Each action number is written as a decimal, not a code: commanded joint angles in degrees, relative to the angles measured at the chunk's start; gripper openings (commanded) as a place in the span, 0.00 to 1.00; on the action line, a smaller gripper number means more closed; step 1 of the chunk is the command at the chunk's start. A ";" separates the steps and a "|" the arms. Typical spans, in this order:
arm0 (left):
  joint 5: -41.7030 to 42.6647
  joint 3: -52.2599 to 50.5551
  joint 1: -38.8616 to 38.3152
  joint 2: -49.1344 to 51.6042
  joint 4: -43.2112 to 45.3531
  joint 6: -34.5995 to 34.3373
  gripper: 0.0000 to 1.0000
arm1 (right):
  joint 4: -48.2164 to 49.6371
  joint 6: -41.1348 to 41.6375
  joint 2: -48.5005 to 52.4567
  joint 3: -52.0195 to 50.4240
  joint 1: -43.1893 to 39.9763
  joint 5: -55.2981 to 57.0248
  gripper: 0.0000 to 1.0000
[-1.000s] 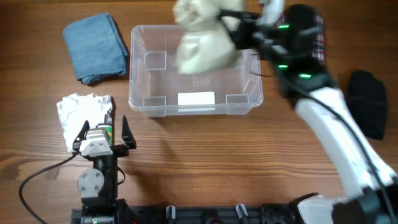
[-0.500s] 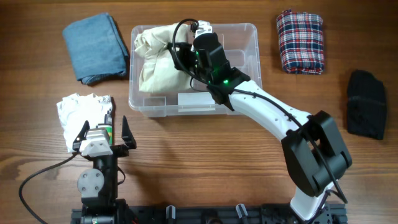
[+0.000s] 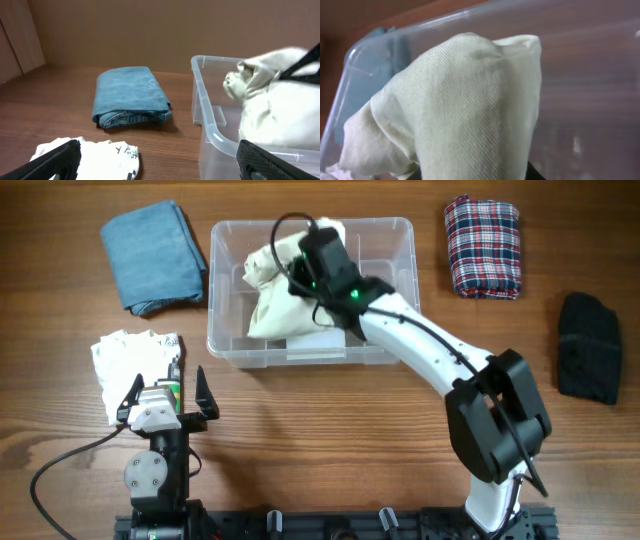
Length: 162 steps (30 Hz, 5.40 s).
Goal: Pack container
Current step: 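Lift the cream cloth with the right gripper and carry it into the bin, then lower the cream cloth into the bin's left side and release, then move the right gripper to the plaid cloth and grasp it, then lift the plaid cloth and carry it over the bin with the right gripper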
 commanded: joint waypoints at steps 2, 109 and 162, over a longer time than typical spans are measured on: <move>-0.37 -0.24 -0.33 -0.52 0.11 0.28 1.00 | -5.03 0.02 -1.25 11.93 -0.13 2.49 0.04; -0.37 -0.24 -0.33 -0.52 0.11 0.28 1.00 | -34.32 -24.65 -6.08 18.40 -36.85 -11.56 0.99; -0.37 -0.24 -0.33 -0.52 0.11 0.28 1.00 | -30.69 -38.49 11.06 18.32 -55.49 -38.38 0.04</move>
